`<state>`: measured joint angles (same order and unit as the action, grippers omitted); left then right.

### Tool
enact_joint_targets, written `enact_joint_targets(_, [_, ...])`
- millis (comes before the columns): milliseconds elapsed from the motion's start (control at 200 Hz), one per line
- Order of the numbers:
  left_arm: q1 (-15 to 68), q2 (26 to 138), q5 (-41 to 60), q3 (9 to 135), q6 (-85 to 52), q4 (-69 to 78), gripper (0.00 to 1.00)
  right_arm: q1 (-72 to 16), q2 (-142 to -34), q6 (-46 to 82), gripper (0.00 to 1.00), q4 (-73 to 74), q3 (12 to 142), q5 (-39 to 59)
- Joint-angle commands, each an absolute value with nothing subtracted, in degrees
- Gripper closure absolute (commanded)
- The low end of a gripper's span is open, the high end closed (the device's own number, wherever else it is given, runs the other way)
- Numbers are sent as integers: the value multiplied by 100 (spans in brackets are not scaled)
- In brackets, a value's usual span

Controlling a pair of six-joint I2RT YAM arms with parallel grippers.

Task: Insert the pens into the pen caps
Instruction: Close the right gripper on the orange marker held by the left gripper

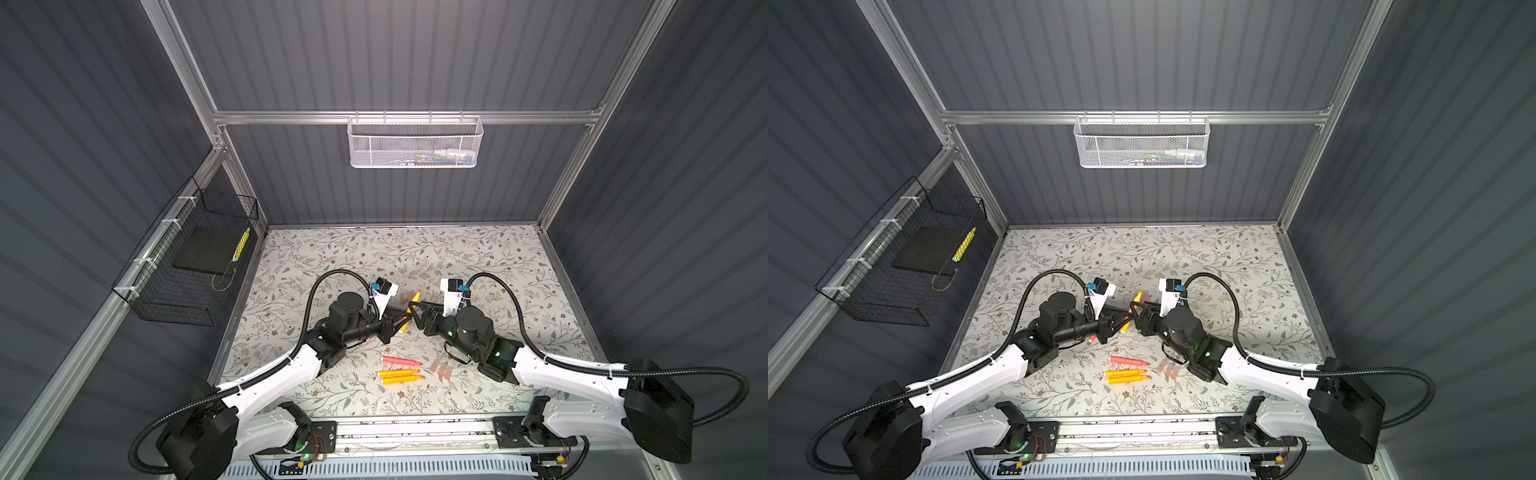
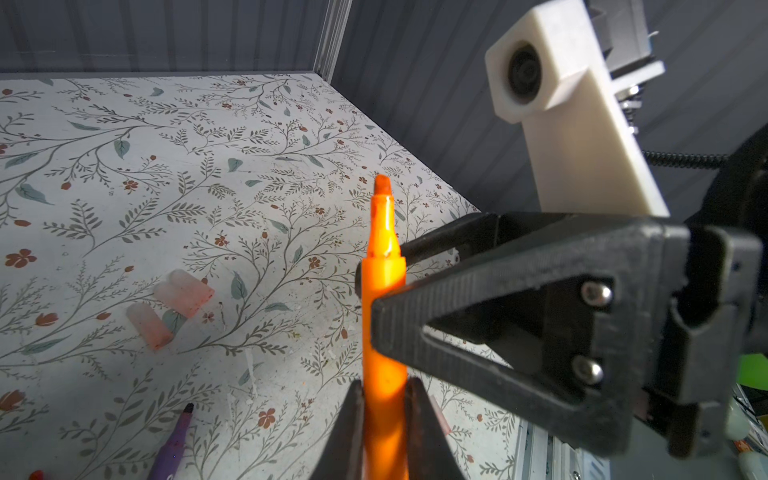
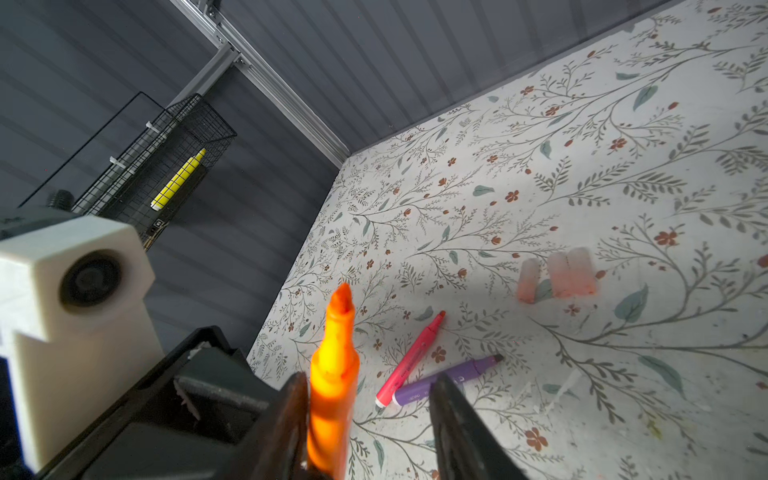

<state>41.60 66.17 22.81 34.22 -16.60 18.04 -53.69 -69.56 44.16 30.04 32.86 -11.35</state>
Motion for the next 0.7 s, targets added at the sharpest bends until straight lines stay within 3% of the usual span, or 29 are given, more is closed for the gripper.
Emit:
enact_joint_targets(0, [4196, 6679, 2464, 3393, -1488, 1896, 100, -5396, -6997, 4405, 51, 3128, 3480, -1170])
enact_joint_targets(275, [4207, 6653, 2483, 3357, -1440, 1824, 100, -5396, -7108, 4451, 56, 3118, 3557, -1257])
enact_joint_targets(530, [4210, 6662, 2437, 3341, -1472, 1836, 100, -5410, -7217, 4692, 77, 3144, 3548, -1311])
enact_joint_targets(695, [4207, 6673, 2254, 3340, -1448, 1806, 73, -5440, -7163, 4759, 84, 3196, 3502, -1390])
